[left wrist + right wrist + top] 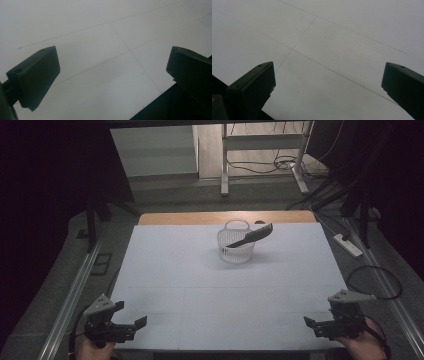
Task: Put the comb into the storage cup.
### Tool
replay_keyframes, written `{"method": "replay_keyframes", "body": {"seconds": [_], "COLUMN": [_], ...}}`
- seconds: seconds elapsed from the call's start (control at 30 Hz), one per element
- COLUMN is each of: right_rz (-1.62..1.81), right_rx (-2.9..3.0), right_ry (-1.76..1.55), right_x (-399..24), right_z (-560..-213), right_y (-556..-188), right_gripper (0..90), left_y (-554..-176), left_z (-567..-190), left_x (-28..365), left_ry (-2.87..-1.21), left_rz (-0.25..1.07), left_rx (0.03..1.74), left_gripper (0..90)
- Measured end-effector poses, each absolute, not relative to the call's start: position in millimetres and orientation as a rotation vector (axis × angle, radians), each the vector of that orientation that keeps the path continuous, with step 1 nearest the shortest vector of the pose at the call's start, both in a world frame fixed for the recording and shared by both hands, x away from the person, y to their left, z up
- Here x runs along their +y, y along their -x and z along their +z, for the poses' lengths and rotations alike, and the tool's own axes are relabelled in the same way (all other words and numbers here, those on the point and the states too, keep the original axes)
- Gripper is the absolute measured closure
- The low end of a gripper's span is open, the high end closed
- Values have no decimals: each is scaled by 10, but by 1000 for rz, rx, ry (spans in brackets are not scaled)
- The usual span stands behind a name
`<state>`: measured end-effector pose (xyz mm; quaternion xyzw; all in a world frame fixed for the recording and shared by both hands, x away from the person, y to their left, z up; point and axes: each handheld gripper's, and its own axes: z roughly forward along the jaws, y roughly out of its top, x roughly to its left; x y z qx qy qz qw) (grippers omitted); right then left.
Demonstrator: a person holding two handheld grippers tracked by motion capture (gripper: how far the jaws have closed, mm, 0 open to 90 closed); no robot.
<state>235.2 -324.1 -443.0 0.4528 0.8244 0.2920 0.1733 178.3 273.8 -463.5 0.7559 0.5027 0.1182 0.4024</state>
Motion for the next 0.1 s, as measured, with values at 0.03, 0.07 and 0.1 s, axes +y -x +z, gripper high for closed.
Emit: {"method": "replay_keyframes", "body": {"seconds": [0.03,0.07,0.1], "right_rz": [817,817,808], "right_rx": [2349,2349,2354], "right_ry": [-1285,-1285,-1282], "right_x": [-3236,-3236,-3233], "right_z": [-4435,-4435,-4438], "right_y": [-2351,-2351,-2351], "right_gripper": [0,0,0], "left_y": [-1784,-1785,-1788], "left_z": [-4635,-4633,-4632], "left_x": [2736,2734,2730], "left_ry": [-1912,-1914,-1914], "left_rz": [299,299,299], "left_rx": [1270,1269,1268], "left_gripper": [0,0,0]}}
